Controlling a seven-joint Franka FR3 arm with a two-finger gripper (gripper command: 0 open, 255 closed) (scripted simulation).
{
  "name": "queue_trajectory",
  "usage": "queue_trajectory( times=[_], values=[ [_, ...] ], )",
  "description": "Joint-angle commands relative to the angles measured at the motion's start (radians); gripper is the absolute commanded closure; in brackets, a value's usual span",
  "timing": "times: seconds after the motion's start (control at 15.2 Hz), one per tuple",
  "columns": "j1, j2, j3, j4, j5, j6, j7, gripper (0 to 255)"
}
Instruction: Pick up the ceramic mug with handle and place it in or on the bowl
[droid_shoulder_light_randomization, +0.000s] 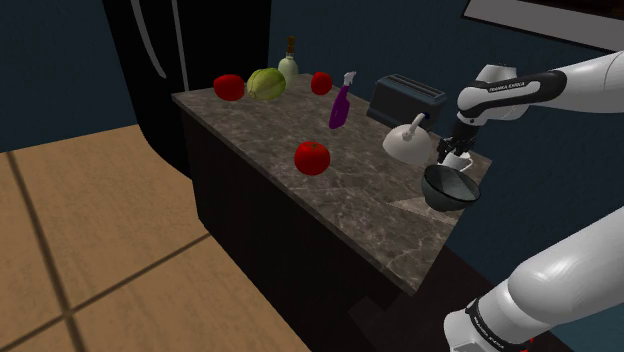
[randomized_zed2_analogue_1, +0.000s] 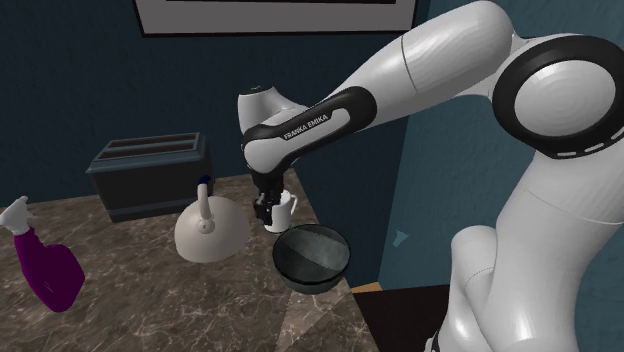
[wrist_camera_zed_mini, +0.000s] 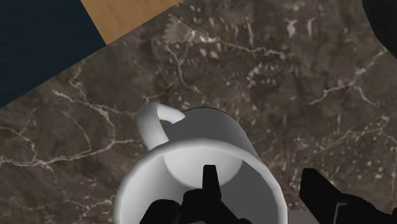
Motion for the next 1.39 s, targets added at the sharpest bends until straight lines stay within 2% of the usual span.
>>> queue_trajectory(
  times=[0.0, 0.53, 1.32],
  values=[
    [0.000, 0.000, 0.000, 0.000, 0.000, 0.000, 0.000, 255],
    [0.000, 0.000, 0.000, 0.000, 0.000, 0.000, 0.000, 255],
    [0.003, -0.054, 0.012, 0.112, -0.012, -0.163, 0.004, 255]
  ],
)
